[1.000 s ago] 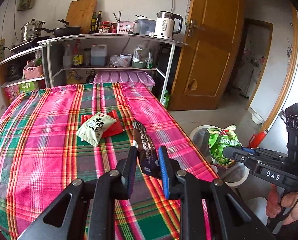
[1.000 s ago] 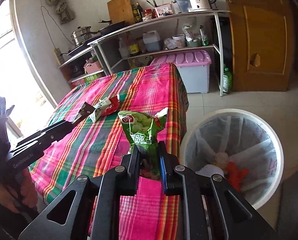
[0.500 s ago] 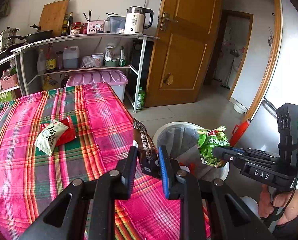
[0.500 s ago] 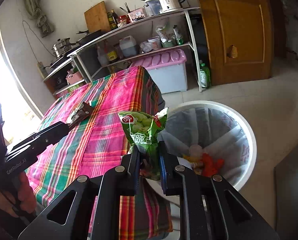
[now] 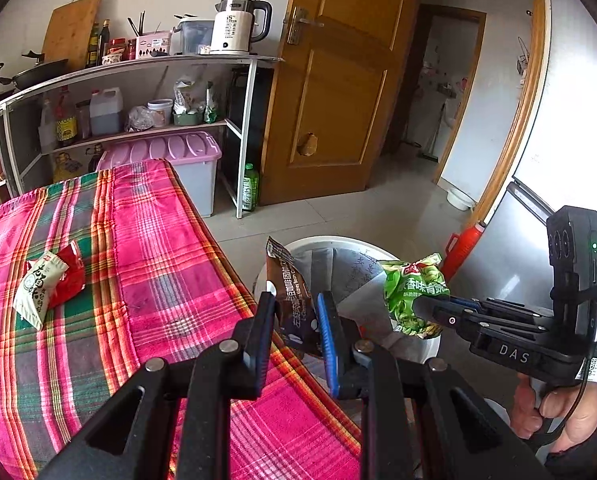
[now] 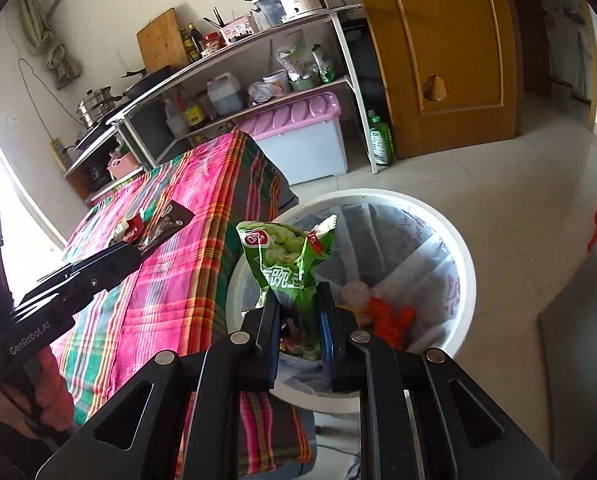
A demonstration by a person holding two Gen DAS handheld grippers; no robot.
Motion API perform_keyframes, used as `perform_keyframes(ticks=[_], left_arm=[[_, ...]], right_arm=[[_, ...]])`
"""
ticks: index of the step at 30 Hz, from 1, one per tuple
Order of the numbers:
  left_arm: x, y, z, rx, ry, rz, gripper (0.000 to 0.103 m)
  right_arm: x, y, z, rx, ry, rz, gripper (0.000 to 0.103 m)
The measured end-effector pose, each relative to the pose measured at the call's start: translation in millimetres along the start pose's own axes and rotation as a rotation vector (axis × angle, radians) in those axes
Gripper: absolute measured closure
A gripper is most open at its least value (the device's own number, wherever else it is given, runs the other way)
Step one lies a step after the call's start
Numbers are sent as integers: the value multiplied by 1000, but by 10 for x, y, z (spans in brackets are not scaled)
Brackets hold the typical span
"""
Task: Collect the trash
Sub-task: 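Carry the brown wrapper and green bag over the bin and open both tools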
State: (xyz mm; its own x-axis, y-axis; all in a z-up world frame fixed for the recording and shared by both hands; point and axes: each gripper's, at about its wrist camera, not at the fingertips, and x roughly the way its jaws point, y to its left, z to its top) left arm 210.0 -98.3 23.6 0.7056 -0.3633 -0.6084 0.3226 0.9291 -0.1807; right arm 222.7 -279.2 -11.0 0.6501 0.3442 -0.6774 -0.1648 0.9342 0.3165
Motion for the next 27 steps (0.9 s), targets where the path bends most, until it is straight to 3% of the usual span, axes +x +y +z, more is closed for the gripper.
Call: perform_keyframes(ticks=[21, 24, 27], left_arm=[[623, -231, -35, -4, 131, -68, 79], [675, -226, -40, -17, 145, -75, 79], [699, -223, -55, -22, 155, -80, 78]], right_arm=[[221, -394, -92, 67, 63, -65, 83], [244, -423, -109, 73, 74, -77, 78], [241, -445, -113, 79, 72, -80, 64]])
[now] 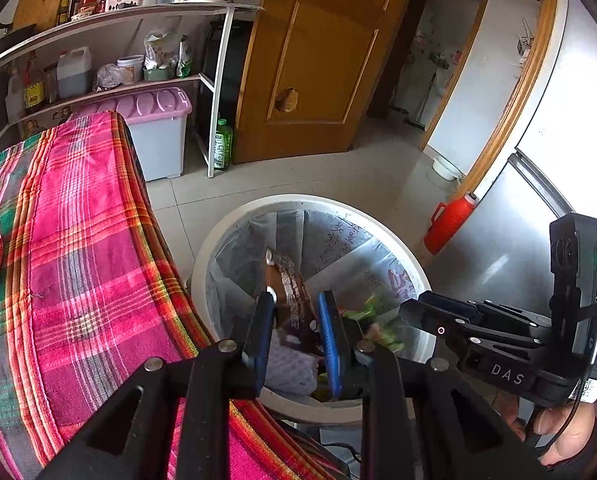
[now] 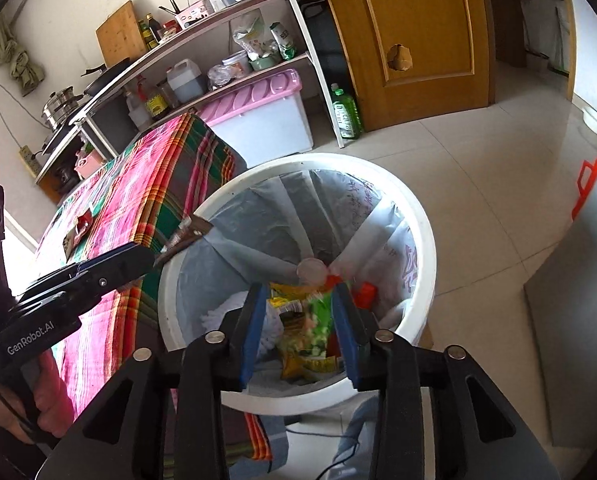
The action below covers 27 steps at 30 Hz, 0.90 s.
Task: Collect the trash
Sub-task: 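Carry the brown wrapper and green bag over the bin and open both tools, then bring both tools back to the white snack bag and red packet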
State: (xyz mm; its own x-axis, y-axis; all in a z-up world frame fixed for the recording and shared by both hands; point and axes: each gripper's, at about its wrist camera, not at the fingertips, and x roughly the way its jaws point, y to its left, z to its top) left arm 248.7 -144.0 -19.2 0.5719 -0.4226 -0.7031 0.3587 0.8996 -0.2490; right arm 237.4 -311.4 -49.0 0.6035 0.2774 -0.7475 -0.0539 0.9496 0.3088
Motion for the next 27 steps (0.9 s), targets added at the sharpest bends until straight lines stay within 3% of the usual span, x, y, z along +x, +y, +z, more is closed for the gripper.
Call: perform_keyframes(ticks=[7, 27], left_arm=[[-69, 35, -2, -13, -17, 1, 69], [-819, 338, -148, -54, -154, 92, 69]], right_arm=[[-96, 24, 11, -2, -26, 9, 63], [-418, 599, 17, -97, -99, 95, 63]])
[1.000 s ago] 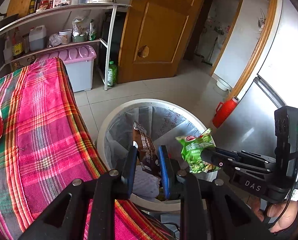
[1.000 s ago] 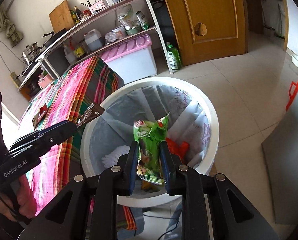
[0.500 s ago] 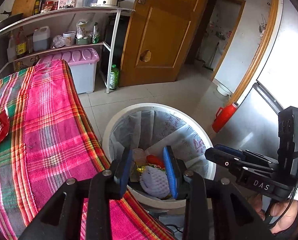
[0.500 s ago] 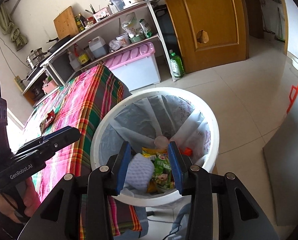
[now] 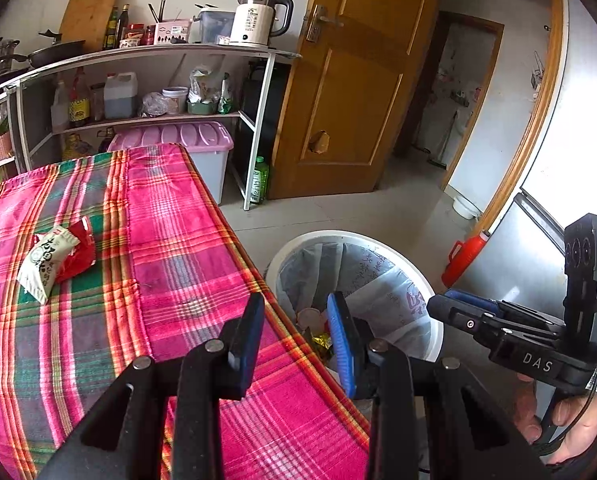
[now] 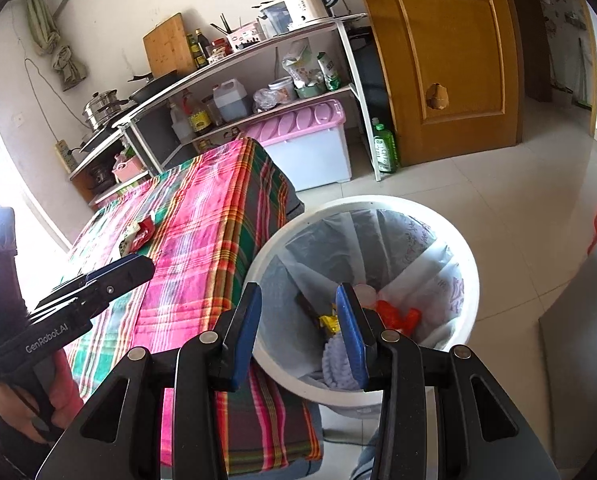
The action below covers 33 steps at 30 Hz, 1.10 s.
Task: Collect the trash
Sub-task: 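Bring both tools back to the white snack bag and red packet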
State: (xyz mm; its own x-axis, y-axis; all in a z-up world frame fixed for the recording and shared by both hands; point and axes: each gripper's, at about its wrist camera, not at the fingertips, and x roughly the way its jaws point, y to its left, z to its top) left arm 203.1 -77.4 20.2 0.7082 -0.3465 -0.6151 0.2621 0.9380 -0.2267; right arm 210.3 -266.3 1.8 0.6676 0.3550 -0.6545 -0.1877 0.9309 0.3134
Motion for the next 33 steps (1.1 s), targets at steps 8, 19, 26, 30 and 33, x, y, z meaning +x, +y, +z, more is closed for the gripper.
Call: perform_keyframes(ticks=[8, 19, 26, 30, 33], left_arm=[[-254, 203, -51, -29, -41, 53, 69], [-447, 502, -210, -62, -53, 121, 67], [-533, 786, -275, -100, -55, 168, 63], [-574, 960, -274, -117, -61, 196, 63], [-603, 1071, -267, -123, -65, 216, 62]], right_arm=[[-18, 298, -24, -56, -7, 57, 63], [93, 655, -93, -120, 24, 122, 63], [256, 922, -86, -166, 53, 160, 63], [341, 1085, -62, -194, 60, 179, 63], [418, 1199, -31, -214, 70, 186, 63]])
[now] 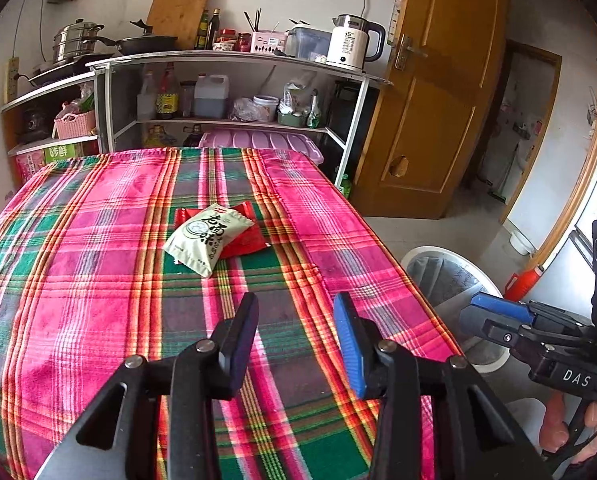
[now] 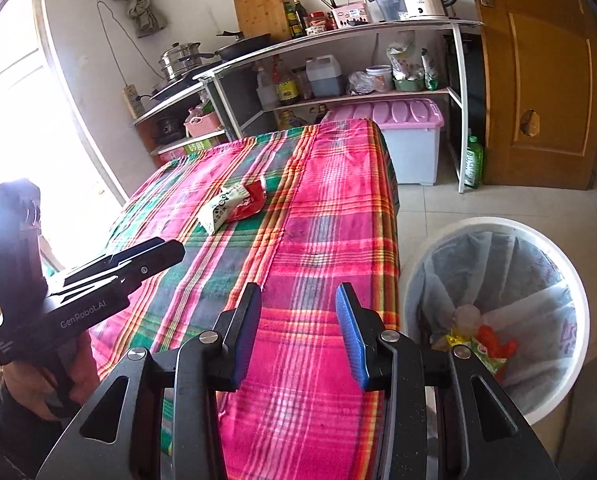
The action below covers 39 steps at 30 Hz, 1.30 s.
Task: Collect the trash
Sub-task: 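Bring both tools back to the white snack bag and red packet, then grasp the white snack bag with the left tool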
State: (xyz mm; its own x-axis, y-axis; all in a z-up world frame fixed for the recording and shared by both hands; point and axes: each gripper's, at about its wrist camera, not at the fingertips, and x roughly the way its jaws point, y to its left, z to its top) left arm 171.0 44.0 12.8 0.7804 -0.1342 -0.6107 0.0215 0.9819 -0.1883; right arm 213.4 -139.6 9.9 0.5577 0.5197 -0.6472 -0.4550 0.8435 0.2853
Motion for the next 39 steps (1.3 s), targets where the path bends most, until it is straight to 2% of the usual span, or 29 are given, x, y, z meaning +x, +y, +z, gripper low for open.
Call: perform_keyframes(ticks=[11, 16, 20, 39], left_arm=[[93, 371, 173, 9, -7, 62, 57], [241, 504, 300, 28, 2, 77, 49], [402, 588, 405, 46, 14, 87, 49], [1179, 577, 586, 195, 164, 91, 45]], right_arm=[[309, 193, 237, -48, 15, 20, 58], [446, 234, 336, -68, 23, 23, 57], [520, 213, 418, -72, 22, 23, 57], [825, 47, 545, -55, 52, 26, 57]])
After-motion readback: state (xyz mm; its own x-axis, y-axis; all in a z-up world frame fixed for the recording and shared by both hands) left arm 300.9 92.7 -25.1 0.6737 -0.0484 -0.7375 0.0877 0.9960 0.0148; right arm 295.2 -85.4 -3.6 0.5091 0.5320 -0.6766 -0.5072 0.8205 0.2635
